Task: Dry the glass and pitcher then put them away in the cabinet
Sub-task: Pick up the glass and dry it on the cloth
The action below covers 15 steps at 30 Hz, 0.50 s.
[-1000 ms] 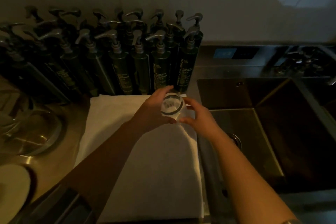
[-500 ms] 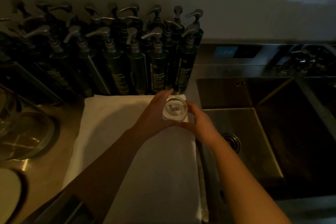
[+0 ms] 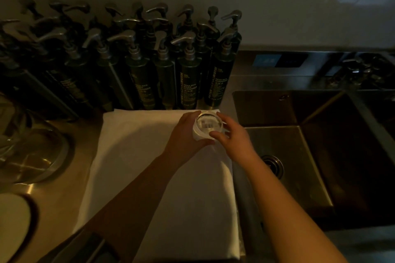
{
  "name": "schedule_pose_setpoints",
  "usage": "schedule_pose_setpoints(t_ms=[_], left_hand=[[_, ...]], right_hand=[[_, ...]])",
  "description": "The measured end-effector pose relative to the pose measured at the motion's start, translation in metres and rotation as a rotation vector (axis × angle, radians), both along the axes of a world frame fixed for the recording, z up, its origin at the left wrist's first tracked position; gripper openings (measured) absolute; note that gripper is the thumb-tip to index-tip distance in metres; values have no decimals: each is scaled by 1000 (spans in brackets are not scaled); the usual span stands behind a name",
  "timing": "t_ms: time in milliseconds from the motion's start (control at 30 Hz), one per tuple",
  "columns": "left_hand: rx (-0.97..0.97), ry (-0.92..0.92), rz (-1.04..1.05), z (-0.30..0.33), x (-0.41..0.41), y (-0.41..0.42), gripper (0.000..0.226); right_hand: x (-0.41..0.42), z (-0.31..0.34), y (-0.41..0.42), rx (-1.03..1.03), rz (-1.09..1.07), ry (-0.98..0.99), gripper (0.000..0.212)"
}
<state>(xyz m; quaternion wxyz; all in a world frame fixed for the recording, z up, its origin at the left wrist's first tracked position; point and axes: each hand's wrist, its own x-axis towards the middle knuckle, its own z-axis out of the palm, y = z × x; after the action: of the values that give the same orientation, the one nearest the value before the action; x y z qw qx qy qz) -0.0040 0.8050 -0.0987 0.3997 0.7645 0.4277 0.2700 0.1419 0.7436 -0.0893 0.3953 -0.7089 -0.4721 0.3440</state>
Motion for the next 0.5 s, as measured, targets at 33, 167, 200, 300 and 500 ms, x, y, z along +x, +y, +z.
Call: schedule_pose_setpoints(t_ms=[33, 167, 200, 300, 500], left_hand=[[-8, 3, -2, 0, 0, 1, 75], [-14, 56, -36, -1, -1, 7, 79], [-11, 78, -44, -1, -2, 8, 81], [-11, 92, -57, -2, -4, 9, 81], [31, 97, -29, 0, -7, 2, 82]], right_hand=[[-2, -1, 0, 8, -13, -15, 57], [-6, -5, 0, 17, -47, -95, 61], [-7, -4, 0, 21, -46, -107, 61], [-6, -2, -1, 19, -32, -112, 61], [-9, 7, -5, 8, -1, -100, 55]])
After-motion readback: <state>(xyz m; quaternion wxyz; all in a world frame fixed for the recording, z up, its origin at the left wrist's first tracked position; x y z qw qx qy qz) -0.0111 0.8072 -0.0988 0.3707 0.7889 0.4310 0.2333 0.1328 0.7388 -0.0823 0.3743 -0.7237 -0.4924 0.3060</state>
